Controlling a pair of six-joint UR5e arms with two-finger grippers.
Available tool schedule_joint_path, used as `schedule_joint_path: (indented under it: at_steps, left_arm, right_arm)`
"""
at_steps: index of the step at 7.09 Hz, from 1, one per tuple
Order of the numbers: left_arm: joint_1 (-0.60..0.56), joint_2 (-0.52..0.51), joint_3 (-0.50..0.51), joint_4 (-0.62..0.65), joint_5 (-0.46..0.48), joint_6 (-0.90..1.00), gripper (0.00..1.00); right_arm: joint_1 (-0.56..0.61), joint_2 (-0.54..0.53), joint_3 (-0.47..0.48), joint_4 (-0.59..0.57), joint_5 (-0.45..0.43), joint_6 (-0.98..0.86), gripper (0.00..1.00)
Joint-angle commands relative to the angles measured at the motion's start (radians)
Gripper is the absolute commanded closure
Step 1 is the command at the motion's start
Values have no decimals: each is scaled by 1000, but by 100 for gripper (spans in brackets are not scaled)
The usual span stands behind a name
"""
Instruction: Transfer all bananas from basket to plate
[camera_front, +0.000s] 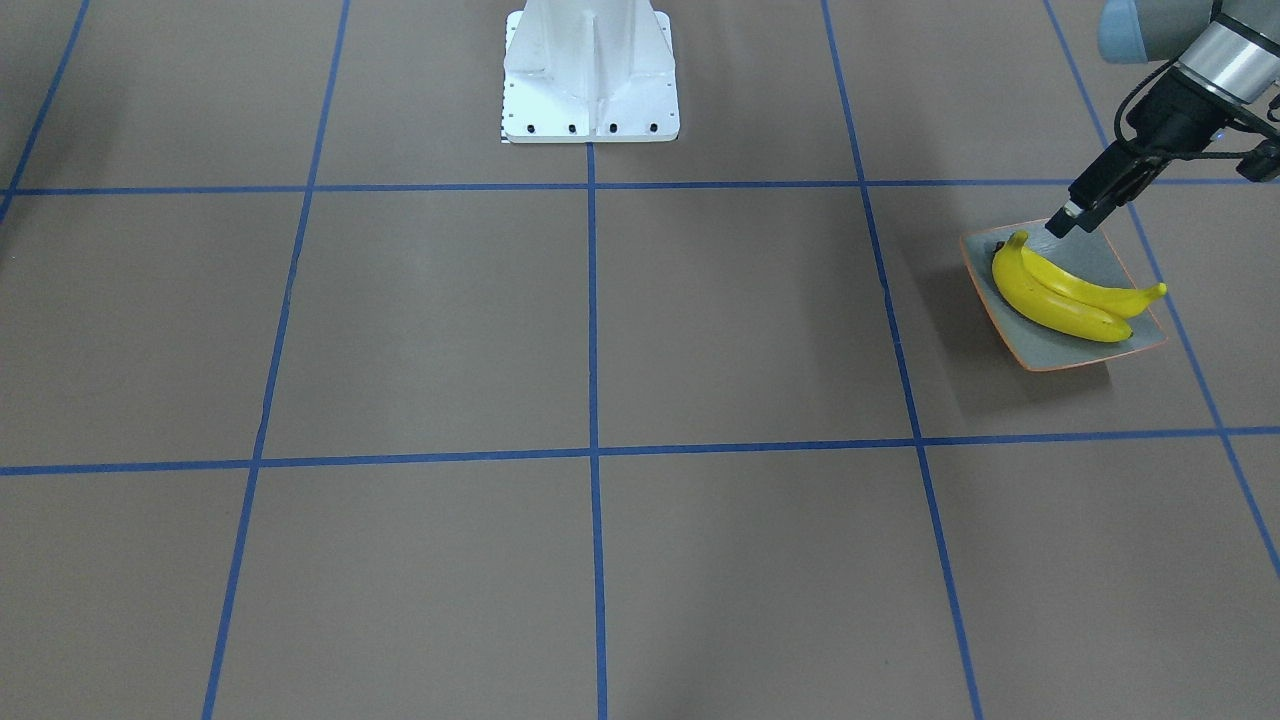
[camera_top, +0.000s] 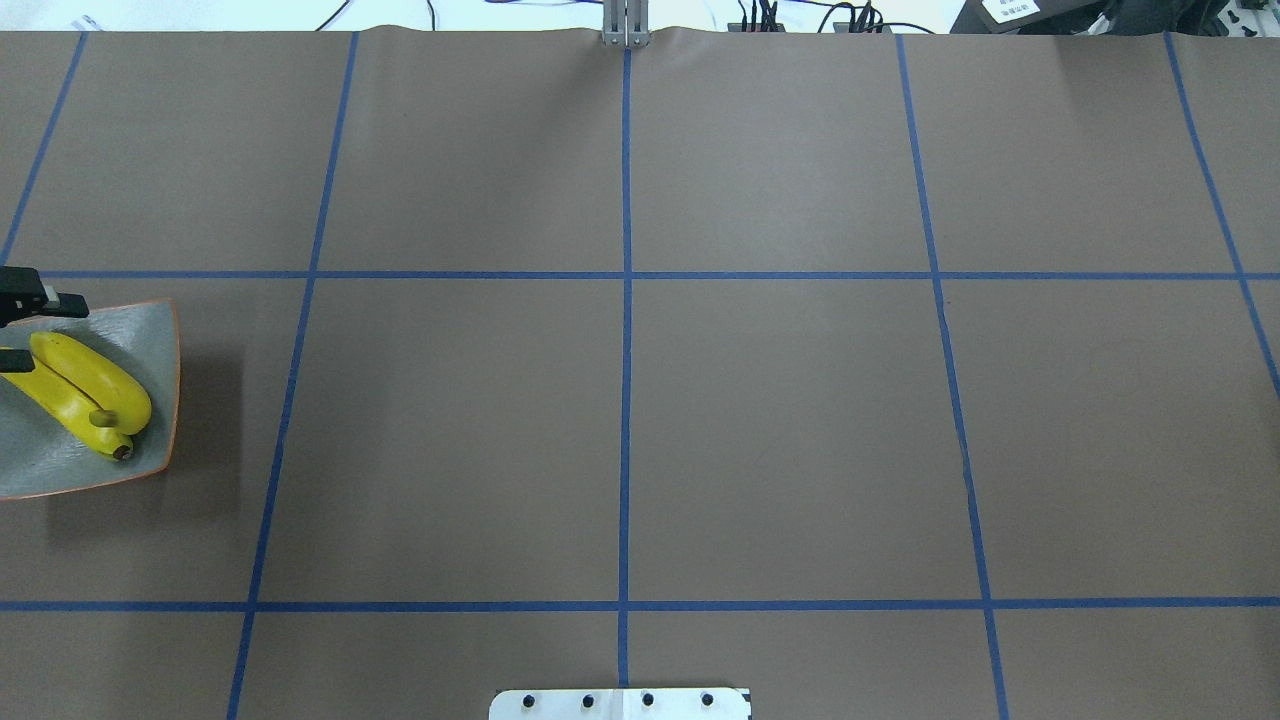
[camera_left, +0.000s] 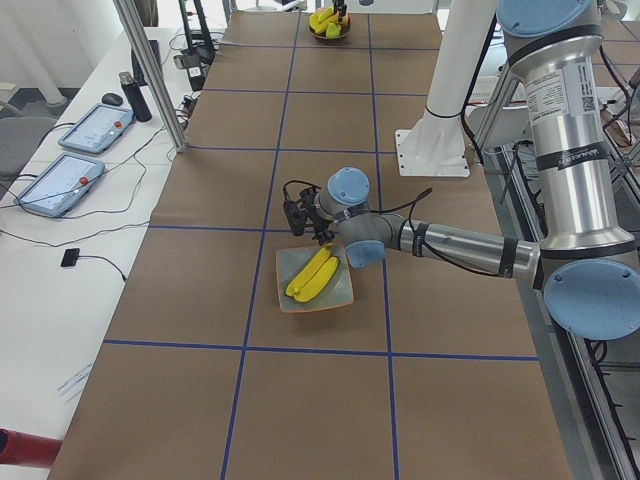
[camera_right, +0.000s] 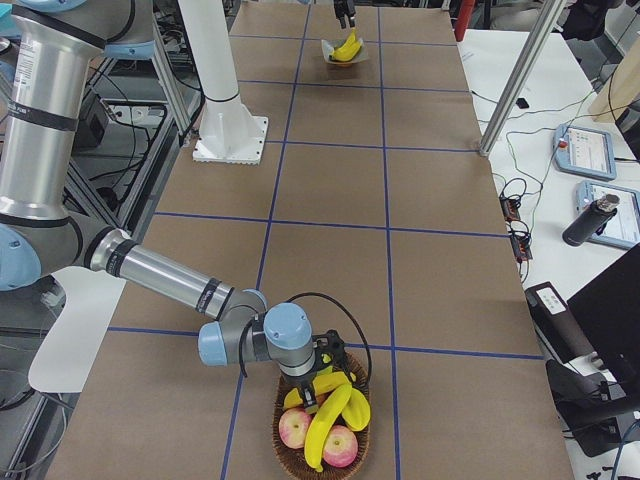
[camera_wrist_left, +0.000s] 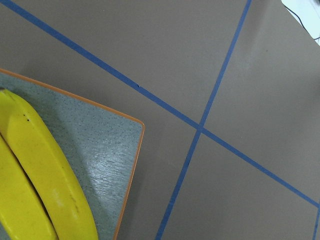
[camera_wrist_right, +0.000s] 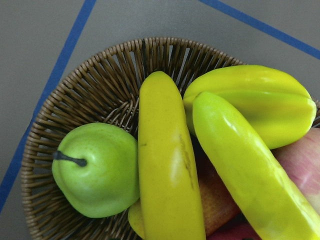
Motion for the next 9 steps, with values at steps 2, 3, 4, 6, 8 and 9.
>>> schedule_joint_path:
  at_steps: [2, 3, 4, 6, 8, 9]
  left_arm:
    - [0, 2, 1, 0, 0, 1, 0]
    - [0, 2, -1, 0, 0, 1, 0]
    - [0, 2, -1, 0, 0, 1, 0]
    - [0, 2, 1, 0, 0, 1, 0]
    - [0, 1, 1, 0, -1, 1, 0]
    - [0, 1, 1, 0, -1, -1, 0]
  right_arm:
    - [-28, 3, 0, 1, -8, 3, 39]
    - [-31, 3, 0, 1, -15, 3, 64]
    - [-32, 4, 3, 2, -14, -9, 97]
    - [-28, 3, 40, 2, -11, -9, 100]
    - [-23, -6, 99, -13, 6, -11, 100]
    - [6, -3, 107, -13, 23, -12, 100]
